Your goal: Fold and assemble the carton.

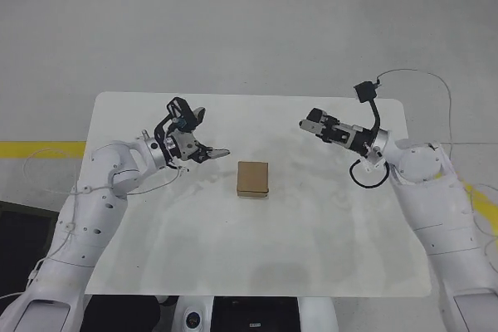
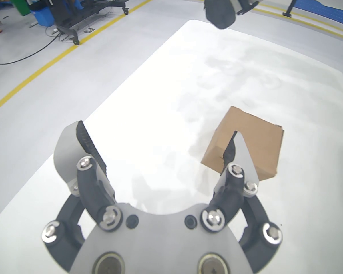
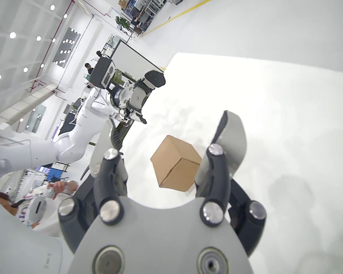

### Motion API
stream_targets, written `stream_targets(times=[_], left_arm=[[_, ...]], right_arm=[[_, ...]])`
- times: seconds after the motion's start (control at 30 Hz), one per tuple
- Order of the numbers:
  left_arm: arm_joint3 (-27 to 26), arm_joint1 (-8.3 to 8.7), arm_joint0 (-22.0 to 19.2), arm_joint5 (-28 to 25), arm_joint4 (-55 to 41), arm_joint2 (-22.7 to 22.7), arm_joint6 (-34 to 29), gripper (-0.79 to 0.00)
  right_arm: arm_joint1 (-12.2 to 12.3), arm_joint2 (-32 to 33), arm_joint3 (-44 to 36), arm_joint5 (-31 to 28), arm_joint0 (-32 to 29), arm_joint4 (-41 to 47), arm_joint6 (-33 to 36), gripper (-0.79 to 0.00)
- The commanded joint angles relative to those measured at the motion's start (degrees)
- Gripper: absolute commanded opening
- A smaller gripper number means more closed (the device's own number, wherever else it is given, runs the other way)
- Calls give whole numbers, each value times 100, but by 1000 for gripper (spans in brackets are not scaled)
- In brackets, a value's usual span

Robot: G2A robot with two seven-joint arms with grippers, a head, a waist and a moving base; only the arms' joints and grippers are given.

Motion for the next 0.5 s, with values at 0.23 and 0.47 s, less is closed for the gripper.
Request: stream_targets(times=[0.23,0.47], left_arm=[[364,64,-286,268,-254,-425,-298,0],[376,120,-355,282,-75,-596,-363,0]], right_arm=[[122,472,-48,-399,186,-933,-526,0],[172,586,-199,-157,341,-1557,-780,0]])
